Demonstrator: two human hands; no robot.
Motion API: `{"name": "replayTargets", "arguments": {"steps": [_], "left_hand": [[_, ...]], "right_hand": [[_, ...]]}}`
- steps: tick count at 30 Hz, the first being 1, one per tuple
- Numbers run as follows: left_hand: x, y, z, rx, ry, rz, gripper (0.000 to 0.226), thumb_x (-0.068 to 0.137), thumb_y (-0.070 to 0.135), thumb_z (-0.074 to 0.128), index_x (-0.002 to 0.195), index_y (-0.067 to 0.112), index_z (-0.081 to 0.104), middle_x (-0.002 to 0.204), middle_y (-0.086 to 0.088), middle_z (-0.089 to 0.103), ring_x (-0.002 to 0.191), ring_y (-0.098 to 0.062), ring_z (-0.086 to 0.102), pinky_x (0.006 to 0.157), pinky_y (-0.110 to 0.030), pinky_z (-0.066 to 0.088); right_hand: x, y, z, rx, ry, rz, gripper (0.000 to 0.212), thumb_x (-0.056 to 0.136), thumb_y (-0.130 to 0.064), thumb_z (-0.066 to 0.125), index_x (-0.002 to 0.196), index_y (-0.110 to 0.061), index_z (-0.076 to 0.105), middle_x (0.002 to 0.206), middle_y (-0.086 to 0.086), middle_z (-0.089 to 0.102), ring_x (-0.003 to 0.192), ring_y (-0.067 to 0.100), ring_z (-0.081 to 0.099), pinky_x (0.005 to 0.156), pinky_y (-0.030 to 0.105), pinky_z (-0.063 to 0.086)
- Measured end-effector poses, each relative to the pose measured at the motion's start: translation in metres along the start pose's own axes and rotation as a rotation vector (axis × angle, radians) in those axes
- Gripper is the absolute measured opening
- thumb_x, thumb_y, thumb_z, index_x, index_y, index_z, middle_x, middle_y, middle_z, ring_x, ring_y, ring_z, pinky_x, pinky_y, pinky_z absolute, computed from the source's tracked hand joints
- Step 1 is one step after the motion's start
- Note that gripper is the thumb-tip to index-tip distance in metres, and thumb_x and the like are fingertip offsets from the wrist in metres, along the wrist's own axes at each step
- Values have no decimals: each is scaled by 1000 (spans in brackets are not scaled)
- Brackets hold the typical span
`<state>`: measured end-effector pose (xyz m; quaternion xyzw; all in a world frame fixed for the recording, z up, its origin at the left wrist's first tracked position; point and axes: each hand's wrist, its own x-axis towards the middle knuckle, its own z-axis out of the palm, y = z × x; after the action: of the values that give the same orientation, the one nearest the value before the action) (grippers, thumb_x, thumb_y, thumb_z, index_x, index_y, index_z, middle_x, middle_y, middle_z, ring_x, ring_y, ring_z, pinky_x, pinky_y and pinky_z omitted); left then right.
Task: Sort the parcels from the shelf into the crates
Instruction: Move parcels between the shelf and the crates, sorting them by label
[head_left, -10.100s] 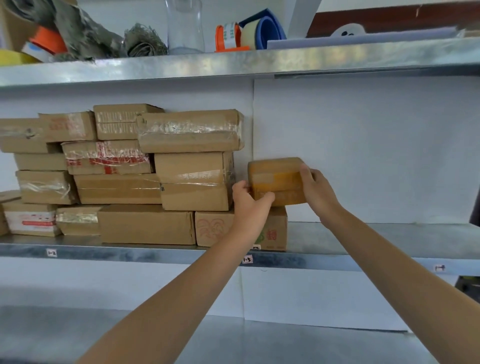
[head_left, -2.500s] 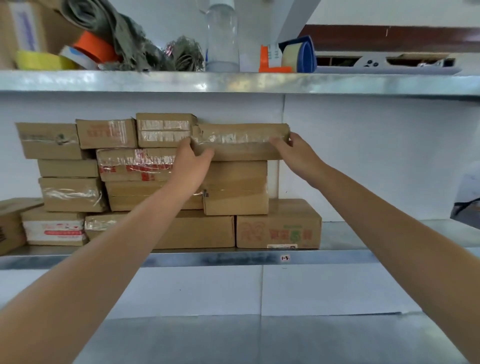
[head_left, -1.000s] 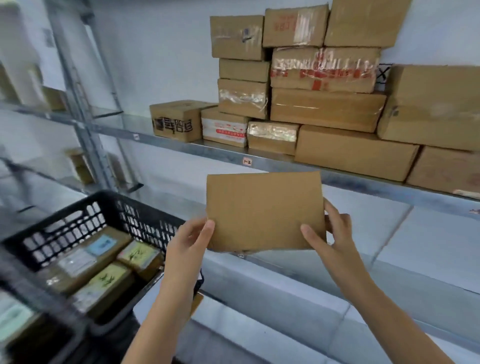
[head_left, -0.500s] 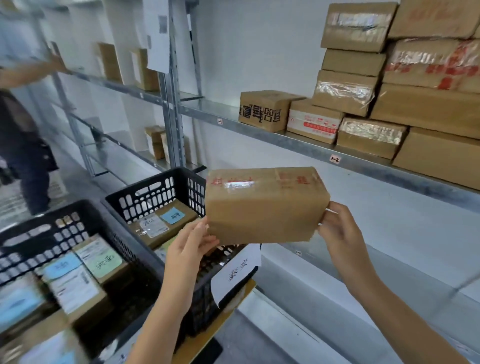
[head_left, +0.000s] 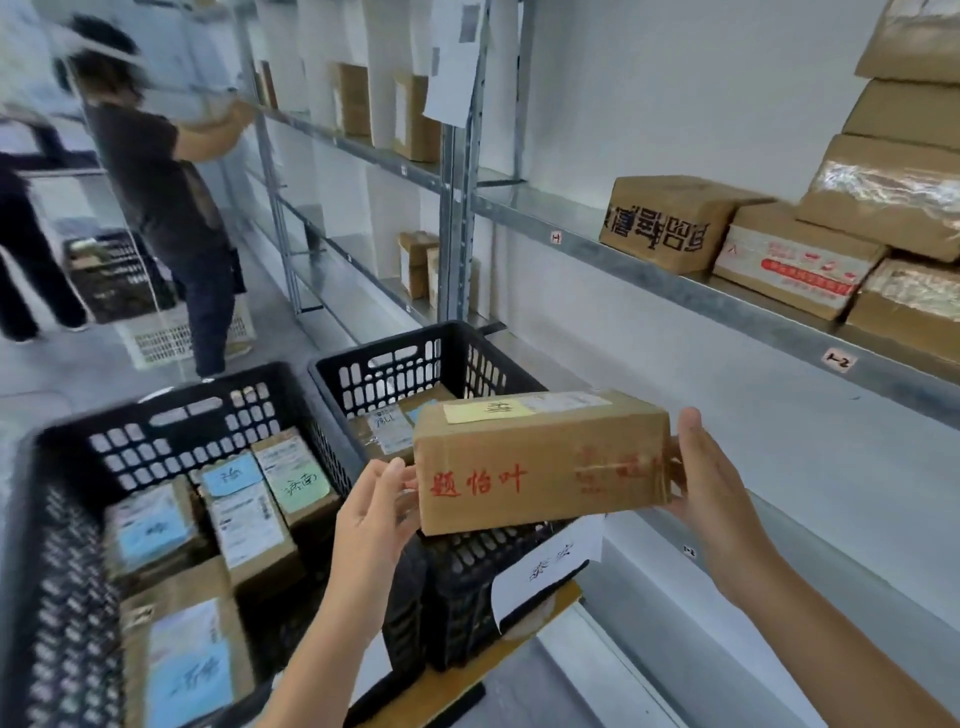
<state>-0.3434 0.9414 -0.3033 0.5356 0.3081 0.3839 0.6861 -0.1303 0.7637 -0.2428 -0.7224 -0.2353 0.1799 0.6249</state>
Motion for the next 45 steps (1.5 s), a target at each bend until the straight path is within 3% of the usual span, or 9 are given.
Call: {"name": "replayTargets", "arguments": {"steps": [7,10,12,16,25,32,37,42,45], "left_hand": [[35,16,8,47,-17,-48,18,81,59,59,74,47,69,87,17,75,84,1,71,70,-20,55],[55,19,10,71,-5,-59,69,76,74,63,107,13,64,102,-7,73,96,-16,71,82,-40,57],[65,20,16,100,50,-39,71,70,77,66,97,11,62,90,-4,71,80,-11,68,63,-29,56],[79,12,30,128,140,-38,67,60,76,74,89,16,63,87,3,73,74,-8,68,57,-20,50],[88,11,34,176,315,1,56,62,74,74,89,26,68,96,4,73,88,-13,69,68,-26,52],[60,20,1,165,532,-15,53,58,76,75,84,32,68,98,0,75,90,-19,69,75,-40,55],[30,26,-45,151,720,26,34,94,46,56,106,19,73,106,1,76,104,-17,70,96,-39,53],[3,36,-102,274,892,85,26,103,31,48,96,33,73,95,13,75,88,0,70,72,-16,52],[-7,39,-142,354,967,70,22,102,34,49,107,31,71,101,10,74,97,-6,68,84,-31,55]], "right_hand": [[72,2,13,105,-100,83,51,63,-73,63,76,-24,63,71,-5,63,62,6,62,61,32,46],[97,4,21,144,-178,34,25,72,-55,64,77,-30,65,80,-4,67,66,5,65,59,29,47],[112,6,26,204,-191,36,12,87,-40,63,97,-34,67,98,0,72,81,7,70,60,26,54],[138,6,24,175,-321,87,34,94,-42,59,124,-28,61,109,-1,74,97,12,71,70,25,55],[185,4,55,85,-562,157,52,81,-57,65,124,-27,61,105,-2,77,97,16,73,91,42,55],[189,0,115,125,-792,139,55,70,-61,72,116,-32,65,101,-3,77,89,15,74,64,28,59],[177,-13,176,103,-946,103,56,65,-59,78,114,-34,70,106,-1,76,94,19,74,69,30,59],[160,-29,251,-118,-1160,-113,77,57,-70,80,129,-54,56,115,-13,70,98,9,70,74,28,58],[147,-41,297,-386,-1324,-339,86,53,-81,74,131,-65,43,113,-30,57,94,-7,61,67,16,48]]}}
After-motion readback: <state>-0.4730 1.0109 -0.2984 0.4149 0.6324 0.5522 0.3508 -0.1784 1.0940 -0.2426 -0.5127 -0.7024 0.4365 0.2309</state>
